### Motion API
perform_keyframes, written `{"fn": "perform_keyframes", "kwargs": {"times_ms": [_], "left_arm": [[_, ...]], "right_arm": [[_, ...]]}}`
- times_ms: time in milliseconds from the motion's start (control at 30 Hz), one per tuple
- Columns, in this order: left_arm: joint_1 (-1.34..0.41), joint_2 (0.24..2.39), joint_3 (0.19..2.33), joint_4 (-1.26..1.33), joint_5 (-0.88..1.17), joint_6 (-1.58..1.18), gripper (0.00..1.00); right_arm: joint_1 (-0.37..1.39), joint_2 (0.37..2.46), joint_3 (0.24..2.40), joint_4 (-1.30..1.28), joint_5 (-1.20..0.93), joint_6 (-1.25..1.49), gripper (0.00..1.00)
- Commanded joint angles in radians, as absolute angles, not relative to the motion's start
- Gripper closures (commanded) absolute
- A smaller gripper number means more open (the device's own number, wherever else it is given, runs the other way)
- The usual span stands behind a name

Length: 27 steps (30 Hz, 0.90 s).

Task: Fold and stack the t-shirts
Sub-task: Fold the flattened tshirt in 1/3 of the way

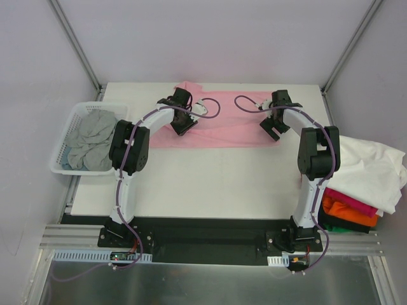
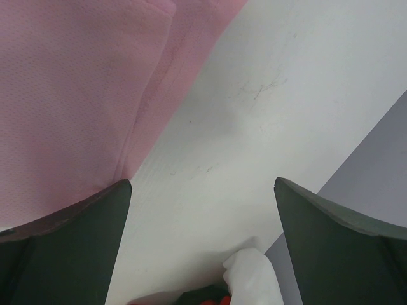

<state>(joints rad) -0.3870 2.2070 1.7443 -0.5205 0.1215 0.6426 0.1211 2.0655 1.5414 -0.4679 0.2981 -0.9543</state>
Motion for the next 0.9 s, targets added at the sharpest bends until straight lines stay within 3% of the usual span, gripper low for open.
{"fn": "perform_keyframes", "kwargs": {"times_ms": [0, 167, 267, 300, 867], "left_arm": [[-0.397, 2.149, 1.776, -0.532, 0.132, 0.64, 0.68], [-0.399, 2.125, 1.778, -0.532, 0.13, 0.644, 0.73], [-0.399, 2.134, 1.802, -0.534, 0.124, 0.649, 0.87], [-0.399, 2.138, 1.81, -0.534, 0.121, 0.65, 1.0], [-0.402, 2.197, 1.925, -0.534, 0.032, 0.699, 1.0]], "right_arm": [[0.117, 2.033, 1.539, -0.472, 0.284, -0.939, 0.0], [0.12, 2.034, 1.545, -0.474, 0.279, -0.937, 0.0], [0.12, 2.037, 1.545, -0.477, 0.279, -0.934, 0.0], [0.12, 2.037, 1.542, -0.477, 0.279, -0.936, 0.0], [0.121, 2.049, 1.536, -0.472, 0.275, -0.933, 0.0]]}}
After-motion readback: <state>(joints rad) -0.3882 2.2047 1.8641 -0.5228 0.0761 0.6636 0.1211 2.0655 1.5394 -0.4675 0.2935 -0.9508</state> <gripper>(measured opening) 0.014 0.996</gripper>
